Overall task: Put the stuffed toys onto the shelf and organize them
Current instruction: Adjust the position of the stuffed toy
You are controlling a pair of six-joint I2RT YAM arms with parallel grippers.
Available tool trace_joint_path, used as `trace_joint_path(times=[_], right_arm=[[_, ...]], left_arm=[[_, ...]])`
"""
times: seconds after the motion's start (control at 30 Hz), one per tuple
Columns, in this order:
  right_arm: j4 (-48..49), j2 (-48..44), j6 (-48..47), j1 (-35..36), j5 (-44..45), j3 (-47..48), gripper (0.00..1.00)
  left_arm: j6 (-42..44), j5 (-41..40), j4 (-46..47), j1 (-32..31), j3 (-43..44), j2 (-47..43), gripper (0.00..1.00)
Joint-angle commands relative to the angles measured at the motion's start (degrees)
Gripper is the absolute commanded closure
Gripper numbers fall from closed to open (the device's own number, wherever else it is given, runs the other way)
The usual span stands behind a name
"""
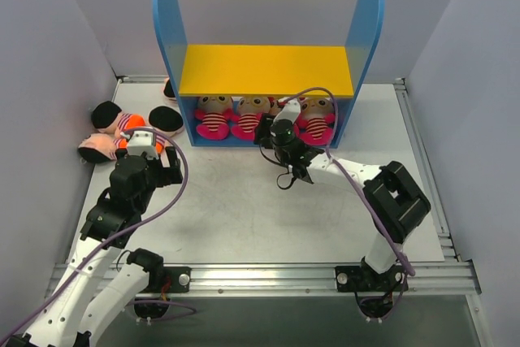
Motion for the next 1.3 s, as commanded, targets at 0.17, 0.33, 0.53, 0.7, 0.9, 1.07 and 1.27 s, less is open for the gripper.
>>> trace_joint_path(times=[0.17, 0.33, 0.53, 0.7, 0.9, 1.07, 1.27], right_arm=[[-1.64, -7.31, -4.78, -1.04, 1.86, -5.08, 0.58], [1.69, -5.11, -3.99, -1.57, 0.28, -7.10, 0.65], [6.70, -1.51, -2.84, -2.45, -0.34, -7.81, 0.73], [10.30, 1.74, -1.62, -3.86, -0.25, -8.07, 0.78], [12.68, 5.34, -2.05, -5.09, 0.01, -6.67, 0.81], [15.31, 7.90, -1.79, -5.79, -0.34, -5.52, 0.82], [18.13, 10.18, -0.30, -5.79, -1.04, -4.12, 0.82]], left_arm=[[0.93, 0.88, 0.95, 0.27, -0.04, -0.61, 0.04], [0.93, 0.88, 1.04, 0.27, -0.12, -0.70, 0.04], [1.02, 1.05, 1.04, 0.27, -0.21, -0.96, 0.05], [1.02, 1.14, 1.21, 0.27, -0.30, -1.05, 0.05], [1.02, 1.32, 1.30, 0.27, -0.30, -0.79, 0.05], [1.11, 1.32, 1.30, 0.27, -0.30, -0.70, 0.04], [1.11, 1.49, 1.39, 0.27, -0.39, -0.79, 0.04]])
